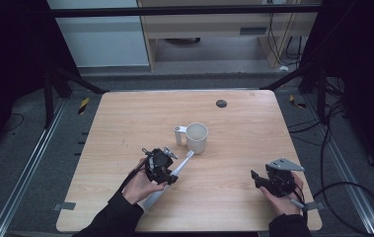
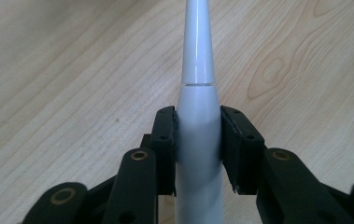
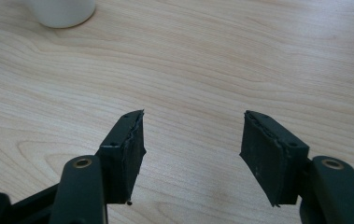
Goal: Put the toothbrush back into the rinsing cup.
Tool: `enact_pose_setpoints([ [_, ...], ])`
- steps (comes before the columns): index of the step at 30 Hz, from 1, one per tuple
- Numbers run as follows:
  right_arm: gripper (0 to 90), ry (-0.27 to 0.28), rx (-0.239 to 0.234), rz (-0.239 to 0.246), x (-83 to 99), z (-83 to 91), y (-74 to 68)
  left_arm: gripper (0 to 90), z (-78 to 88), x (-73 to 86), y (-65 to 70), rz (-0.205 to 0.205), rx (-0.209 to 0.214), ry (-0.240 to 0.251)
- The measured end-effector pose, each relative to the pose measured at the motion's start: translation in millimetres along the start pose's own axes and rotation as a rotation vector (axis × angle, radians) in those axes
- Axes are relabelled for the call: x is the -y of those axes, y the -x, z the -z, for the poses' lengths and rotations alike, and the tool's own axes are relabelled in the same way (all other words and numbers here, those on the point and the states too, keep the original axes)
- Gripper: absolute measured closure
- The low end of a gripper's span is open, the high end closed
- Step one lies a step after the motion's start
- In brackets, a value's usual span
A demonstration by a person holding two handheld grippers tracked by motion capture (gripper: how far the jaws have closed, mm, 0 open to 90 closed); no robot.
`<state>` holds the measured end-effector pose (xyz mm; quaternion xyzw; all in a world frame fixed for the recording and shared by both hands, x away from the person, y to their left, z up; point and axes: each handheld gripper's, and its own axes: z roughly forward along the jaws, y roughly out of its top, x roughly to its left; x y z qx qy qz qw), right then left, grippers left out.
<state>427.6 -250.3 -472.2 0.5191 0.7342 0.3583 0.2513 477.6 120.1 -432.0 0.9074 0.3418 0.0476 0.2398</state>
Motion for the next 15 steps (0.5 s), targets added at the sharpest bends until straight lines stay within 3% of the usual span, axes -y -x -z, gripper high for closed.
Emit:
enact_pose_setpoints([
  [15,39.4,0.003,0.001,-0.010,0.1,0.3,0.4,67.2,44.6,-0.5,-1.4,0.008,-0.026,0.191],
])
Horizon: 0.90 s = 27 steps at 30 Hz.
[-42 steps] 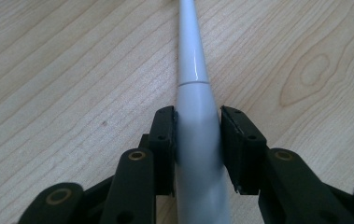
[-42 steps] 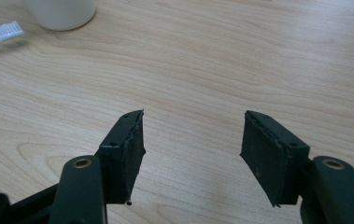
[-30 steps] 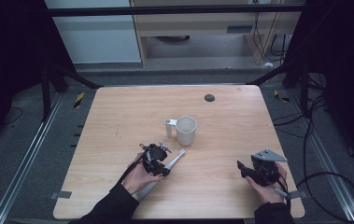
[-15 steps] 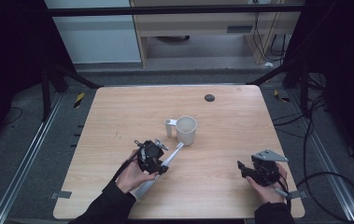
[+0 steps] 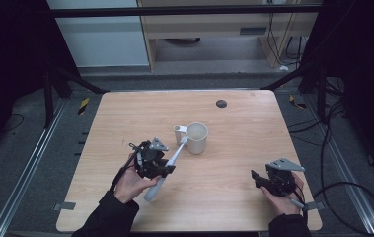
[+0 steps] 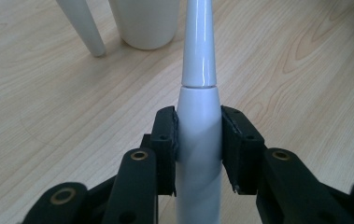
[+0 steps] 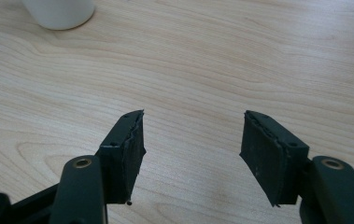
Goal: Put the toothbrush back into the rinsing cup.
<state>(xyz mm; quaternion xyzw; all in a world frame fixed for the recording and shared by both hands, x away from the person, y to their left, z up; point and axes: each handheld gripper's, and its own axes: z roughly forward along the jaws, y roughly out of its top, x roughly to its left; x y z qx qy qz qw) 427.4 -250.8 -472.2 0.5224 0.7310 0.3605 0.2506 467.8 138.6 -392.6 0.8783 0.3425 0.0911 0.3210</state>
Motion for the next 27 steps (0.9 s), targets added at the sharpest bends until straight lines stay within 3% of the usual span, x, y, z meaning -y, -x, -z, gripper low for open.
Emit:
enact_pose_setpoints([
  [7,39.0,0.002,-0.004,-0.002,0.1,-0.2,0.5,67.2,8.3,-1.5,-0.8,0.002,-0.021,0.066],
  [20,37.5,0.010,0.000,-0.002,-0.8,-0.2,0.8,67.2,24.4,-21.3,-7.2,0.008,-0.106,0.291],
  [25,36.4,0.014,0.001,-0.009,-0.4,0.4,1.8,67.2,25.2,-31.3,-8.9,0.018,-0.114,0.353],
  [27,35.6,0.020,0.007,-0.012,-0.7,1.2,2.0,67.2,24.9,-38.1,-10.8,0.029,-0.119,0.399],
])
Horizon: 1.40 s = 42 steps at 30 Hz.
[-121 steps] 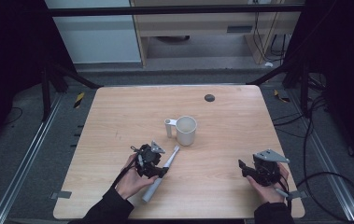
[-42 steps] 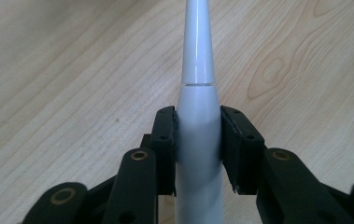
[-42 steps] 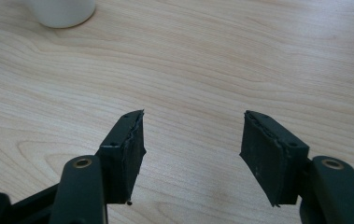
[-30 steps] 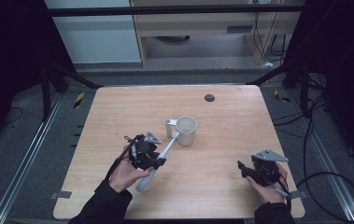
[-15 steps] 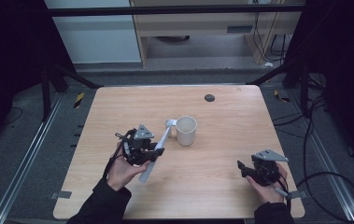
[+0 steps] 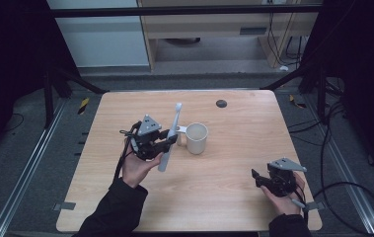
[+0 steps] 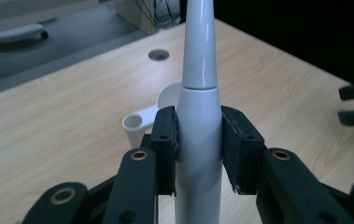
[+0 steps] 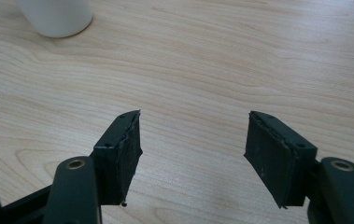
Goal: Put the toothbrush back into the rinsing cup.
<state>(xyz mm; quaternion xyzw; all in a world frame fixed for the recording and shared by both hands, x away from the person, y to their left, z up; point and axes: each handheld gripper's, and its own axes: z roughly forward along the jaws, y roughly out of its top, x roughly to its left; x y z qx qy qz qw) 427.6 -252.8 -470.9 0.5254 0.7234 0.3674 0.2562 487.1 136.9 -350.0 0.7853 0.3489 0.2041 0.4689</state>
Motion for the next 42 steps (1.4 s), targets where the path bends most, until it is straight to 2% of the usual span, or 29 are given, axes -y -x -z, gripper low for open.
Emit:
enact_pose_setpoints([
  [2,35.3,0.003,0.001,-0.001,-0.2,0.4,0.0,67.2,-2.1,-3.4,-0.3,0.007,-0.015,0.027],
  [8,34.3,0.000,0.004,0.003,-0.2,-0.5,0.0,67.3,-9.2,-12.0,-3.7,0.027,-0.027,0.086],
  [10,34.2,-0.001,0.005,0.002,-0.1,-0.7,0.0,67.2,-10.1,-13.9,-4.1,0.032,-0.028,0.091],
  [12,34.1,-0.003,0.003,0.001,0.0,-1.0,0.2,67.2,-12.1,-18.5,-3.6,0.038,-0.035,0.123],
  [16,34.0,-0.004,0.006,0.003,0.2,-1.5,0.5,67.2,-18.9,-26.2,-2.1,0.043,-0.033,0.165],
  [26,33.9,-0.010,0.000,0.000,0.4,-2.3,1.8,67.2,-37.3,-38.5,-4.6,0.101,-0.012,0.264],
  [38,33.9,-0.011,-0.009,-0.002,0.7,-3.9,1.5,67.2,-59.5,-43.9,-7.3,0.132,-0.014,0.316],
  [42,33.9,-0.011,-0.010,0.001,0.8,-4.6,2.2,67.2,-67.3,-43.2,-7.1,0.126,-0.015,0.322],
])
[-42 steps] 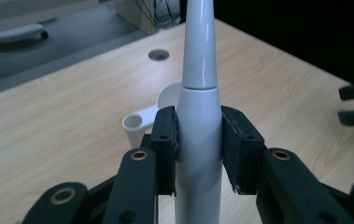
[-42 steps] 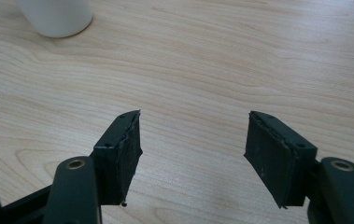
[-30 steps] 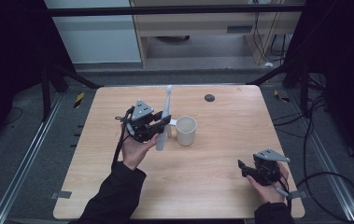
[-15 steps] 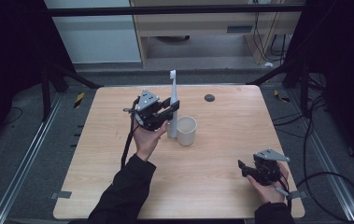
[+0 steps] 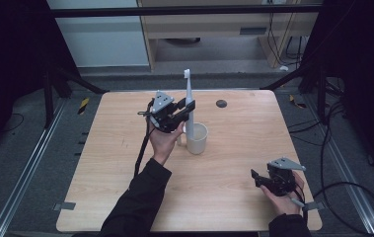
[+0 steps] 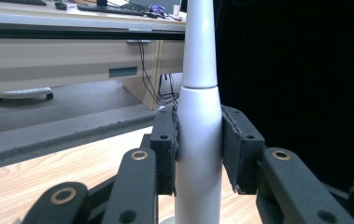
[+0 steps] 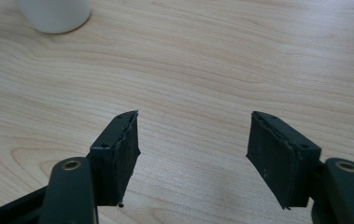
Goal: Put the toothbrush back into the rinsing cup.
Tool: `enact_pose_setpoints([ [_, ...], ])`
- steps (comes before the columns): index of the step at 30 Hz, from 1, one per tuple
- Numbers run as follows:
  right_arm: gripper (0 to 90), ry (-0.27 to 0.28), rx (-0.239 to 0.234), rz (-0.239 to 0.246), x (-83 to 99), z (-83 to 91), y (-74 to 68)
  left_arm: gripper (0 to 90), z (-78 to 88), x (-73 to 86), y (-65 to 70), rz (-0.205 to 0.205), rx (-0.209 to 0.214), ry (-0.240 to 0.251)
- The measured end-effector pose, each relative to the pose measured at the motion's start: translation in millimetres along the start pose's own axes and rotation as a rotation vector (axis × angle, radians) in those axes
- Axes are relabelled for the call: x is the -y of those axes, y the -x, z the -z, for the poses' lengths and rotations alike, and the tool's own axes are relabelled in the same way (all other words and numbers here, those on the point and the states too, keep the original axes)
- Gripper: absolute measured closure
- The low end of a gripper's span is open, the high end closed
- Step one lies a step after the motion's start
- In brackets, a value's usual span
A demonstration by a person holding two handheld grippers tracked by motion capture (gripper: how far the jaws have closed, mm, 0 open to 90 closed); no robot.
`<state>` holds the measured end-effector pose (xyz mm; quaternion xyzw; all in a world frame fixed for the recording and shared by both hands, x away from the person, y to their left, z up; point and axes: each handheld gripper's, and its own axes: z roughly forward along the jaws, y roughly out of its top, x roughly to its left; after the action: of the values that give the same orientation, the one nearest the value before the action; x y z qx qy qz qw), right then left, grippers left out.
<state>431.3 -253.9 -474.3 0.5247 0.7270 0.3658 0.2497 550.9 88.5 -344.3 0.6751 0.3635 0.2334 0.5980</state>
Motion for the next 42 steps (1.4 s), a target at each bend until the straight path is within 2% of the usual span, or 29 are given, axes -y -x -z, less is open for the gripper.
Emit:
enact_pose_setpoints([
  [9,33.8,-0.001,-0.006,-0.011,0.4,-0.8,0.8,67.2,-17.2,-0.2,1.1,-0.005,0.006,0.011],
  [19,33.8,-0.003,-0.012,-0.009,0.9,-1.2,1.5,67.2,-32.5,7.6,-3.7,-0.010,-0.007,-0.012],
  [27,33.8,-0.006,-0.013,-0.008,1.0,-1.3,1.3,67.2,-35.2,17.8,-6.9,-0.016,-0.018,-0.028],
  [42,33.8,-0.011,-0.014,-0.011,1.1,-1.8,0.7,67.2,-32.5,41.7,-7.9,-0.038,-0.004,-0.046],
])
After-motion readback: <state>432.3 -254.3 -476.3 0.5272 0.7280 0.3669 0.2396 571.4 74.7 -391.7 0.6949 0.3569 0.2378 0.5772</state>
